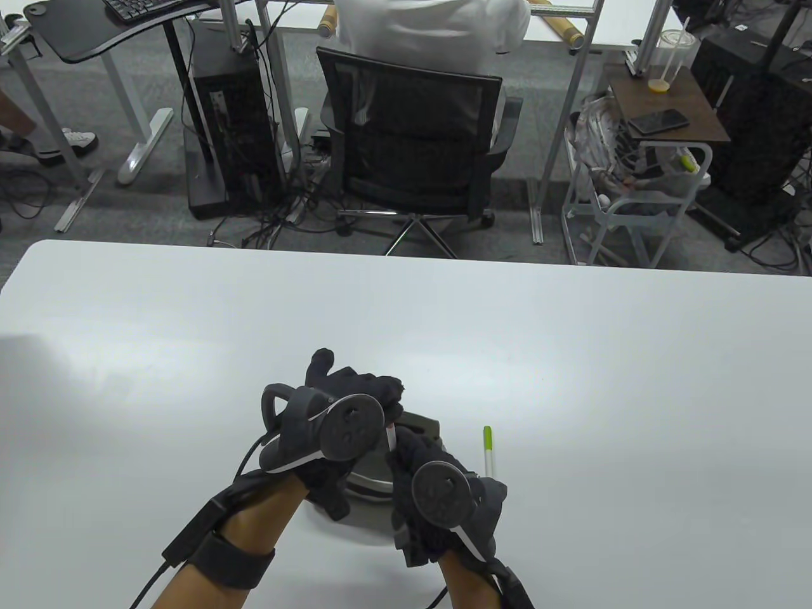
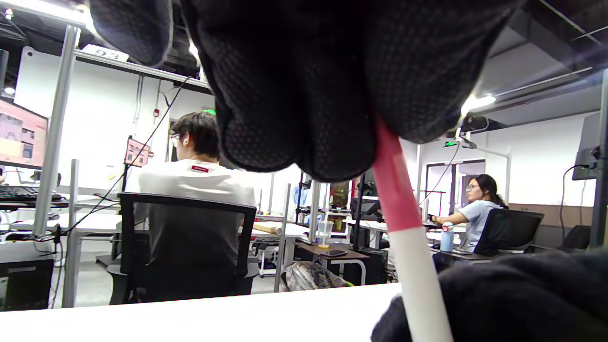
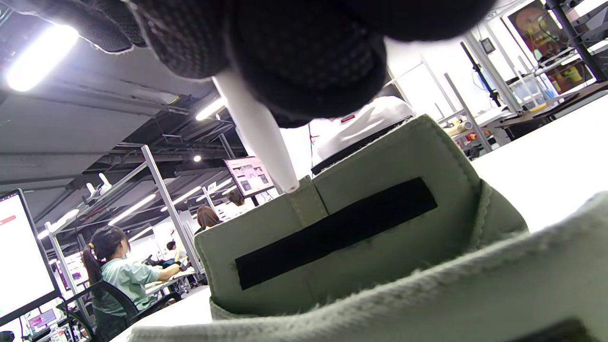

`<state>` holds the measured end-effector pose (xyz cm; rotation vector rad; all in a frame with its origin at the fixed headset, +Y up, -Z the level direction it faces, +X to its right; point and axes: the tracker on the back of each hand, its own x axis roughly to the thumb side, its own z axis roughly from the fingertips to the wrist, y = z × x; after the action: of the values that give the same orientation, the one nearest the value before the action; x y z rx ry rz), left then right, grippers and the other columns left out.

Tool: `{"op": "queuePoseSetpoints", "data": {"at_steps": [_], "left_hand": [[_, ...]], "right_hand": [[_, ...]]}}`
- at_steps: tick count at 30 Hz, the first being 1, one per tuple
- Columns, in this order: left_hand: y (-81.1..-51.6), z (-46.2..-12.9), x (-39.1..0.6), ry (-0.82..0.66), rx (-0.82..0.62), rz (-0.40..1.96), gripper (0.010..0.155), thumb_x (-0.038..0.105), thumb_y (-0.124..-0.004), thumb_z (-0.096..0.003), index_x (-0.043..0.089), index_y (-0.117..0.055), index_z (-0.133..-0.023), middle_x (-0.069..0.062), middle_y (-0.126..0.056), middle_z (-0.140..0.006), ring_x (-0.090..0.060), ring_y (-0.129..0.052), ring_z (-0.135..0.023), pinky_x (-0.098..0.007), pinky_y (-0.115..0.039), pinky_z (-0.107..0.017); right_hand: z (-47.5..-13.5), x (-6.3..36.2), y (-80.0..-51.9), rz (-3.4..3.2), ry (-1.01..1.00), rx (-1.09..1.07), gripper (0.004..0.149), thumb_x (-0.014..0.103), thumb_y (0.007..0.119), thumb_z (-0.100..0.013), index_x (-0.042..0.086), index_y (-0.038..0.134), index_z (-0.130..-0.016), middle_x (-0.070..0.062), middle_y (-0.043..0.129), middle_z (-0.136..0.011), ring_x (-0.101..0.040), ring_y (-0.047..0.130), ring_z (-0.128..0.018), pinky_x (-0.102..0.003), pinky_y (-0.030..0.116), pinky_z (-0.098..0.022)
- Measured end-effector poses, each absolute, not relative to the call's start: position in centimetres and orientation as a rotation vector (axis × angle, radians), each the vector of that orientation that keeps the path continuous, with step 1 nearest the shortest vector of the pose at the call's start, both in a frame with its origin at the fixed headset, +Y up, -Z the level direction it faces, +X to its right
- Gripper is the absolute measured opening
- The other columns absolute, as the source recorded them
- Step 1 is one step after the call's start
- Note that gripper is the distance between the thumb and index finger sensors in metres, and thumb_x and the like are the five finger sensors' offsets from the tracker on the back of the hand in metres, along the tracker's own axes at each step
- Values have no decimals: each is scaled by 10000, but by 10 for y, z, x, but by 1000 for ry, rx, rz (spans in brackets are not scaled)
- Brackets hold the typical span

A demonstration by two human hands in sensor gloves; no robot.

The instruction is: Twist to extend twist pen refills

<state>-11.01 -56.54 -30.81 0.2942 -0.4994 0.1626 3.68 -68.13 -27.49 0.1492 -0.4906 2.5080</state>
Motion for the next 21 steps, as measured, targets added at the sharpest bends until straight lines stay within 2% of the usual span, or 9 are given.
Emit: {"op": "queuePoseSetpoints", "data": {"at_steps": [6,14,21], "left_hand": [[-568,-308,-114,-539,299,200,426,315,-909,-470,174,-916,-872,-53,-1060,-735,-304,-1031,-706,-734,-546,-691],[-575,-312,-125,-572,237,274,450,252,-863,-484,192,-864,-930,-38,-1025,-838,-301,-993,-797,-747,-518,-699],[-581,-316,-133,-623,205,379,455,239,-831,-493,263,-831,-947,36,-994,-906,-275,-959,-837,-740,-493,-714]], "right_hand": [[-275,37,-682,2501,-482,149,450,330,781,-353,189,873,-770,-70,971,-628,-105,992,-273,-246,852,-166],[-275,35,-682,2507,-465,155,449,324,776,-352,194,872,-771,-68,970,-632,-105,990,-278,-247,852,-169],[-276,36,-683,2466,-417,168,450,310,761,-350,208,866,-776,-60,966,-646,-103,988,-287,-248,851,-177]]}}
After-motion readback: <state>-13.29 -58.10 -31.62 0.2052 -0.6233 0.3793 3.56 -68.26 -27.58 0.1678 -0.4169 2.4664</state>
